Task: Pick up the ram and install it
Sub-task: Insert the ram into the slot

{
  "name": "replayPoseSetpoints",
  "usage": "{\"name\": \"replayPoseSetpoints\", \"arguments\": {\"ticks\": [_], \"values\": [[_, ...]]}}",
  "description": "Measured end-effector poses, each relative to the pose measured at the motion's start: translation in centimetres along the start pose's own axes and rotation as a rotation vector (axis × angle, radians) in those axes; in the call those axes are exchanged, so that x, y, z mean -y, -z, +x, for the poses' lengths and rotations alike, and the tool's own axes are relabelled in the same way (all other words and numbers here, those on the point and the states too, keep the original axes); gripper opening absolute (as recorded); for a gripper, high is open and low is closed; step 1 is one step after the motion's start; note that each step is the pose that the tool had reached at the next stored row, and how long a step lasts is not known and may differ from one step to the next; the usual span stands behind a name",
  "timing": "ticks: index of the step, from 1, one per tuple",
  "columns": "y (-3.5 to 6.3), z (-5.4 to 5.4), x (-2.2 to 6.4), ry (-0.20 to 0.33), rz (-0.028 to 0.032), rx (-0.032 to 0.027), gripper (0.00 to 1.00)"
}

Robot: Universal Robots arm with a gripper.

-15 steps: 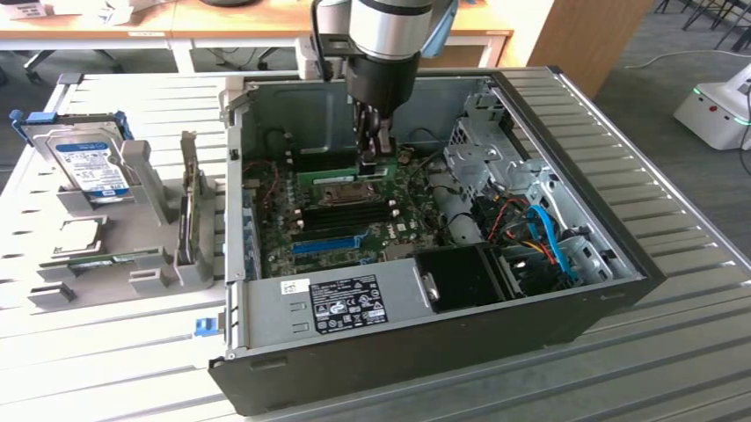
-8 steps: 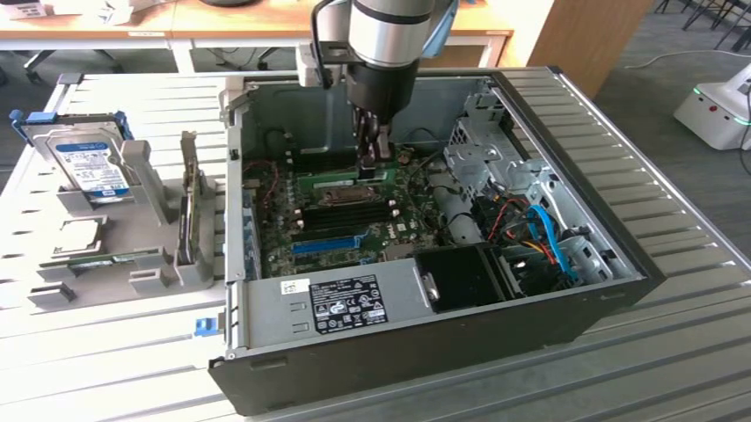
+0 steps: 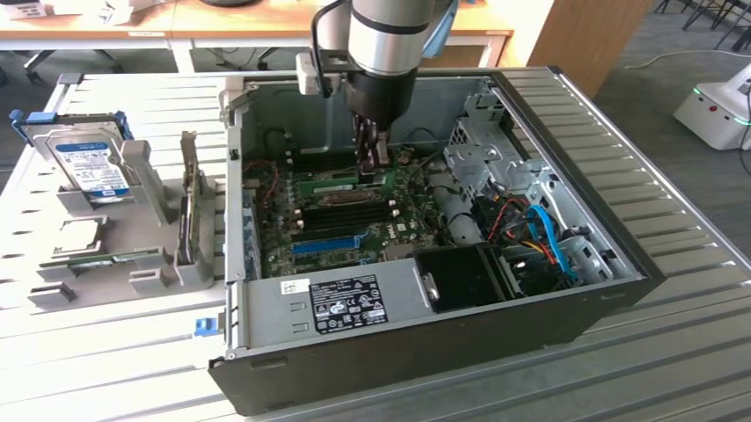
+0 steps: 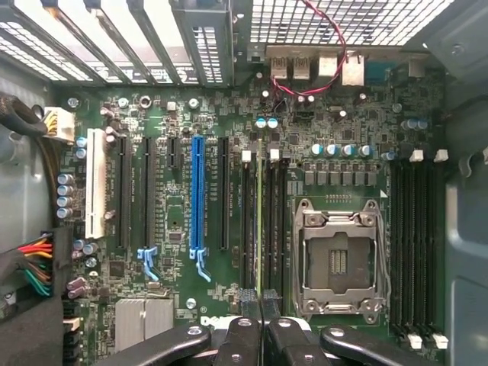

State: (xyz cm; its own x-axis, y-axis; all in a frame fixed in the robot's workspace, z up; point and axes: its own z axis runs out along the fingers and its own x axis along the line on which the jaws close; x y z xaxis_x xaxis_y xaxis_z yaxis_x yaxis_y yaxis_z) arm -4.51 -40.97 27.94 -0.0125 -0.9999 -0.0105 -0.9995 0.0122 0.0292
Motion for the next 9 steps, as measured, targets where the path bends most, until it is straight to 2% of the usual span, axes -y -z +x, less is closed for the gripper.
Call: {"name": "replayPoseSetpoints", "arguments": {"ticks": [9], "values": [[-0.94, 0.01, 0.02, 0.000, 0.0000, -0.0001, 0.12]]}}
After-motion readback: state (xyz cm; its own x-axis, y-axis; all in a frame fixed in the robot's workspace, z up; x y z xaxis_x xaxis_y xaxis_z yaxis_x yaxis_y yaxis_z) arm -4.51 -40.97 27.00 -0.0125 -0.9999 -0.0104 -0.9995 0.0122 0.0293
